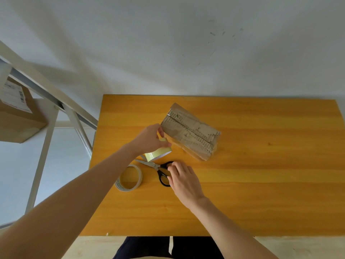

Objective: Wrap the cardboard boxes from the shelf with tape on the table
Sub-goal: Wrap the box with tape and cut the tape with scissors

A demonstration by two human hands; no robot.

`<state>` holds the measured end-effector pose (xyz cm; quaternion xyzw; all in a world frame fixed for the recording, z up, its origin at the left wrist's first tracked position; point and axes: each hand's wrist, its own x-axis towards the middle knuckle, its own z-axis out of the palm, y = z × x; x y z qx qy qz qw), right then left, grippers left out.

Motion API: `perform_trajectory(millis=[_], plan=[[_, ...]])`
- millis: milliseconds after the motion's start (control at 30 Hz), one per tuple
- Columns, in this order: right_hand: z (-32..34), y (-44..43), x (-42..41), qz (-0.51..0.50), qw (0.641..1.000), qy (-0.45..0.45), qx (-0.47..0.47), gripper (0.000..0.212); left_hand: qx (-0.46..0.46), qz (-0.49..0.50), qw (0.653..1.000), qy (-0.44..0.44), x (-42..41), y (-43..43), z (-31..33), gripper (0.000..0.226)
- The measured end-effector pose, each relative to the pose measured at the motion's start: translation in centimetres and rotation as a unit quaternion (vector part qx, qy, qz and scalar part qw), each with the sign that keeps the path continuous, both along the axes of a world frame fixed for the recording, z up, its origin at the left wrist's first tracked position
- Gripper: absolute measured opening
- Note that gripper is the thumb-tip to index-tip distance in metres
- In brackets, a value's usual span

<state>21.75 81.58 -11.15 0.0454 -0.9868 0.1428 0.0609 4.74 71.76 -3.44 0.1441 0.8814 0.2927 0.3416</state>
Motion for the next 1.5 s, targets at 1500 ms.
perform_trajectory(millis=[1500], plan=[[6.5,6.6,0.7,-0.201,0.758,-0.377,-0.493,0.062,0.049,0.041,0.994,-0.086,1.0,-0.2,-0.5,0.018]])
